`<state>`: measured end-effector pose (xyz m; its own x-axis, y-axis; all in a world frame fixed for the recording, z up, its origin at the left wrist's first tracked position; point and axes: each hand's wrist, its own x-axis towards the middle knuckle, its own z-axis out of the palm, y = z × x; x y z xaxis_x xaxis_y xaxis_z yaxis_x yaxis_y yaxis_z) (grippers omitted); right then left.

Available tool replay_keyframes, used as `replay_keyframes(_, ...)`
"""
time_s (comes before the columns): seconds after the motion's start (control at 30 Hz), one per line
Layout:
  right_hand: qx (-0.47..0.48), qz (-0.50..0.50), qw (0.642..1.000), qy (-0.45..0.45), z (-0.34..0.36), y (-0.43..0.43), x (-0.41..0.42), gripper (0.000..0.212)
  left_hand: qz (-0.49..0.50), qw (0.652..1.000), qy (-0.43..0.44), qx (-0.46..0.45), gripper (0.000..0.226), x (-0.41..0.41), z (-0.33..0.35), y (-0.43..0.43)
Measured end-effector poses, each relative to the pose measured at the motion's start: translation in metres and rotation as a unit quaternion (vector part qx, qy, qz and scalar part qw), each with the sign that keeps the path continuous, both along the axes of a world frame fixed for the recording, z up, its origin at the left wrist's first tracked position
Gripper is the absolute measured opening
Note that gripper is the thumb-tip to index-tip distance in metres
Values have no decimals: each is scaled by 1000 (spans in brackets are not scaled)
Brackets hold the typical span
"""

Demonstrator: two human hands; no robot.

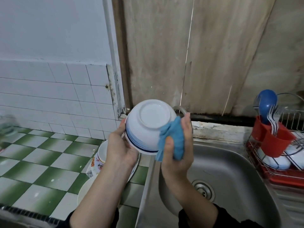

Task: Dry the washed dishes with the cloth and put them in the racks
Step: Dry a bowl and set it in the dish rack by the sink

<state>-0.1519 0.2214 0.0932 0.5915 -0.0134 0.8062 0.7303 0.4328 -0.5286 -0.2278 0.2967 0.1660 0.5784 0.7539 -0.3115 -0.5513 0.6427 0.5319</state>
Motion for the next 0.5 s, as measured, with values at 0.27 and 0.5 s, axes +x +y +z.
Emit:
replay_keyframes(0.27, -77, 227, 887, 394, 76, -9, 53, 16, 95, 911, 100, 388, 18, -11, 1, -8)
replay_keyframes(0.5, -327, -41, 937, -118, 84, -1, 3, 39, 71, 862, 158, 476, 34, 5, -12, -42)
